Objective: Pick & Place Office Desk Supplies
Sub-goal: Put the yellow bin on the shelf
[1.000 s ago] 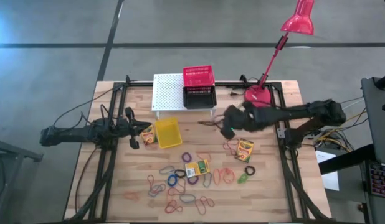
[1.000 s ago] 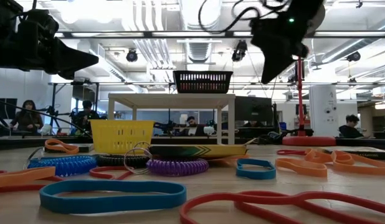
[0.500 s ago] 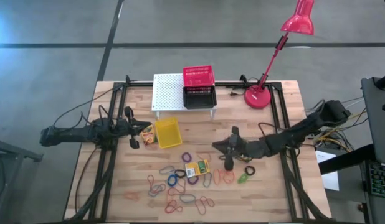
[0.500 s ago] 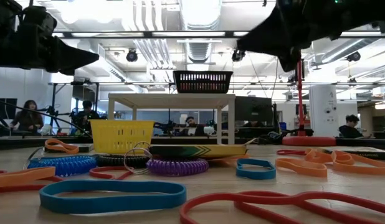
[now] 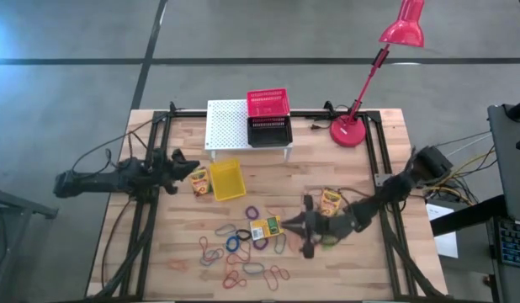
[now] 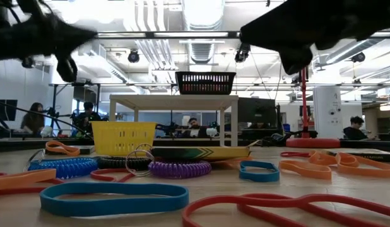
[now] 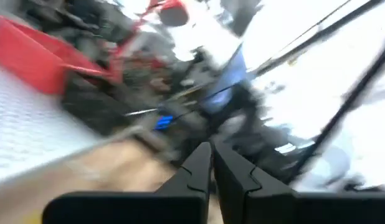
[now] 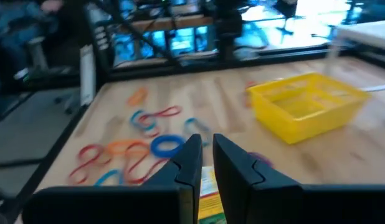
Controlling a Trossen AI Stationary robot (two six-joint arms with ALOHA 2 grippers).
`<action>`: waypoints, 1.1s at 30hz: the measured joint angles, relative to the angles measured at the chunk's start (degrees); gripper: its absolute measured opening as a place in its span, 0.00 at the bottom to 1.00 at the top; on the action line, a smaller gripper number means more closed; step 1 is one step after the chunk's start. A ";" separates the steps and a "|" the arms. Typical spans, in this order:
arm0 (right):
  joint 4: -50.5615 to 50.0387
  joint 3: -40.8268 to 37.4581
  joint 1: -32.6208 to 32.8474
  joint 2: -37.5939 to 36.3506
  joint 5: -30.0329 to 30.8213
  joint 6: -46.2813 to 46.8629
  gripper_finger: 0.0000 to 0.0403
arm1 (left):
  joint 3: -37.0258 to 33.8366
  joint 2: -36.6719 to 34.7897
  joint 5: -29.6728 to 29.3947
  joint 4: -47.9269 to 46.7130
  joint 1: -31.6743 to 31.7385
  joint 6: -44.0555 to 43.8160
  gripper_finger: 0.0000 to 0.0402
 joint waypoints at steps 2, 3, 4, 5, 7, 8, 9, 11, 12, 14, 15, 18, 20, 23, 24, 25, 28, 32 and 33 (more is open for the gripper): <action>0.09 1.50 1.50 1.90 0.04 -1.27 0.09 | -0.02 0.85 3.24 6.95 -1.38 -0.52 0.06; 0.10 2.15 2.24 2.71 0.06 -2.04 0.09 | -0.01 1.54 4.18 10.33 -2.40 -0.14 0.06; -0.03 2.74 2.93 3.46 0.08 -2.77 0.09 | 0.09 2.51 4.64 13.43 -3.73 1.21 0.06; -0.01 3.35 3.54 4.22 0.12 -3.23 0.09 | 0.36 3.66 4.54 15.04 -5.23 3.11 0.06; -0.05 3.98 4.62 5.15 0.12 -3.69 0.09 | 2.16 6.96 1.74 14.64 -8.88 6.52 0.06; -0.05 4.11 5.08 5.51 0.13 -3.91 0.10 | 3.40 8.94 -0.86 13.83 -10.90 6.83 0.06; -0.04 4.26 5.38 5.71 0.11 -4.10 0.09 | 5.04 11.41 -4.27 12.33 -13.08 7.06 0.06; -0.13 4.13 5.83 5.75 0.66 -4.40 0.09 | 8.45 17.07 -11.85 6.17 -17.73 7.23 0.06; -0.08 4.06 5.87 5.75 1.36 -4.40 0.09 | 10.73 20.16 -15.73 1.69 -20.03 6.78 0.06; -0.19 3.70 5.92 5.62 2.72 -4.65 0.09 | 16.16 26.26 -23.08 -8.43 -24.43 3.91 0.06; -0.44 3.55 5.92 5.40 3.08 -4.69 0.09 | 19.34 29.14 -26.31 -14.12 -26.30 1.43 0.06; -0.11 3.46 5.87 4.88 3.26 -5.30 0.09 | 29.05 37.99 -31.95 -34.03 -29.98 -10.10 0.06; -0.04 3.48 5.89 4.84 3.26 -5.97 0.09 | 35.10 43.60 -32.05 -45.86 -30.33 -19.63 0.06; -0.11 3.47 5.89 4.86 3.26 -6.09 0.09 | 42.14 51.98 -30.42 -59.12 -30.09 -30.18 0.06; -0.06 3.46 5.89 4.86 3.26 -6.08 0.09 | 43.84 54.66 -29.42 -62.01 -29.91 -31.36 0.07; -0.10 3.46 5.89 4.86 3.25 -6.08 0.09 | 45.41 57.24 -28.48 -64.36 -29.68 -32.09 0.07; -0.09 3.46 5.89 4.86 3.23 -6.06 0.09 | 48.50 63.78 -26.42 -68.20 -28.84 -35.02 0.12; -0.16 3.46 5.89 4.86 3.23 -5.99 0.09 | 49.38 70.01 -26.23 -68.24 -27.57 -38.78 0.24; -0.11 3.46 5.89 4.86 3.23 -5.91 0.09 | 49.36 71.17 -26.21 -68.24 -27.15 -39.86 0.27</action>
